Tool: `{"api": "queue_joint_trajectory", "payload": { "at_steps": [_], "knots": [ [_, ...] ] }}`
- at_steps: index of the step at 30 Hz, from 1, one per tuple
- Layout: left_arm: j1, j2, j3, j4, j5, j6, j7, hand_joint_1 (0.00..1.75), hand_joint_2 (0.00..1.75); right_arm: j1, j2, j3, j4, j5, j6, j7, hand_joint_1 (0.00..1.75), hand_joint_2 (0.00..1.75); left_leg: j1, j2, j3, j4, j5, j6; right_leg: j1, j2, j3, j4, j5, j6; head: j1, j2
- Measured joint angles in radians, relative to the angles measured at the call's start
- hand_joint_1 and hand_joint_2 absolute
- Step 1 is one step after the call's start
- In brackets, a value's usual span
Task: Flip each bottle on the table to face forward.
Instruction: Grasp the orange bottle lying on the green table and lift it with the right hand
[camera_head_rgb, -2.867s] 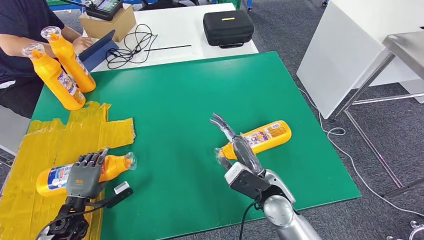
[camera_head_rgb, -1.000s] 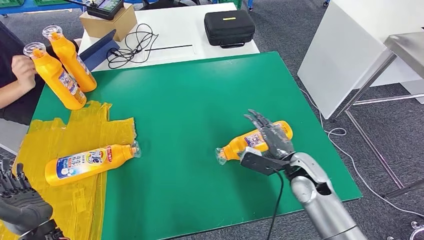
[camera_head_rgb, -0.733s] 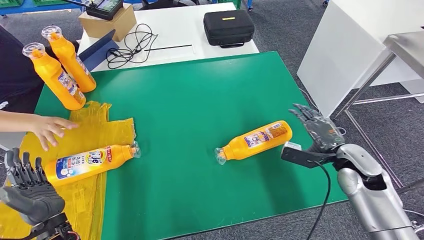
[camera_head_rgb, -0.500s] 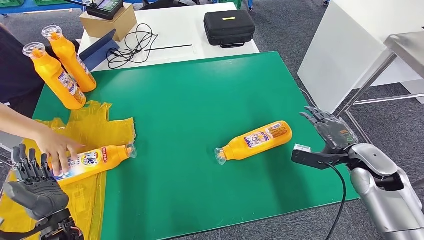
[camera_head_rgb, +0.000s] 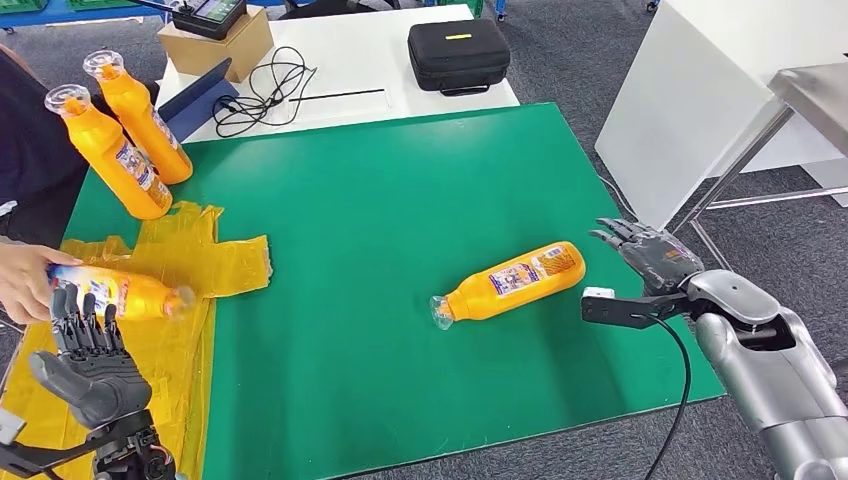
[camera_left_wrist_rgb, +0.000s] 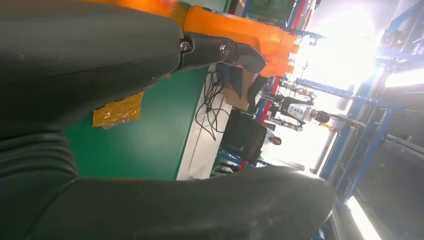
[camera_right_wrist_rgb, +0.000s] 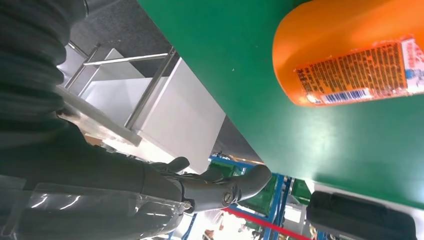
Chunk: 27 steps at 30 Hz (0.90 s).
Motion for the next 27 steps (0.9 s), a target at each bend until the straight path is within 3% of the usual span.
{"api": "queue_joint_trajectory", "payload": {
  "at_steps": [5,15,23,27],
  "knots": [
    [-0.015,0.000,0.000,0.011,0.009,-0.012,-0.003,0.00,0.00,-0.111,0.016,0.111,0.135,0.012,-0.037,-0.017,0.00,1.75,0.000,0.001,0.000,0.000,0.000,0.000,0.000,0.000,0.000,0.000,0.000,0.000,0.000,0.000],
    [-0.018,0.001,0.007,0.017,0.044,0.003,-0.021,0.00,0.00,-0.314,0.108,0.317,0.441,-0.026,-0.088,-0.078,0.00,1.75,0.000,0.000,0.001,0.000,0.001,0.000,0.000,0.000,0.000,0.001,0.000,0.000,0.000,0.000],
    [-0.014,0.005,0.012,0.021,0.054,0.013,-0.033,0.00,0.00,-0.345,0.169,0.400,0.600,-0.066,-0.149,-0.090,0.00,1.75,0.000,-0.001,0.000,0.000,0.001,0.000,0.000,-0.001,0.000,0.000,0.000,0.000,0.000,0.000],
    [-0.011,0.005,0.016,0.020,0.055,0.024,-0.035,0.00,0.00,-0.334,0.184,0.420,0.636,-0.069,-0.166,-0.086,1.75,1.75,0.000,0.000,0.001,0.000,0.001,0.000,0.000,0.000,0.000,0.000,0.000,0.000,0.000,0.000]
  ]
}}
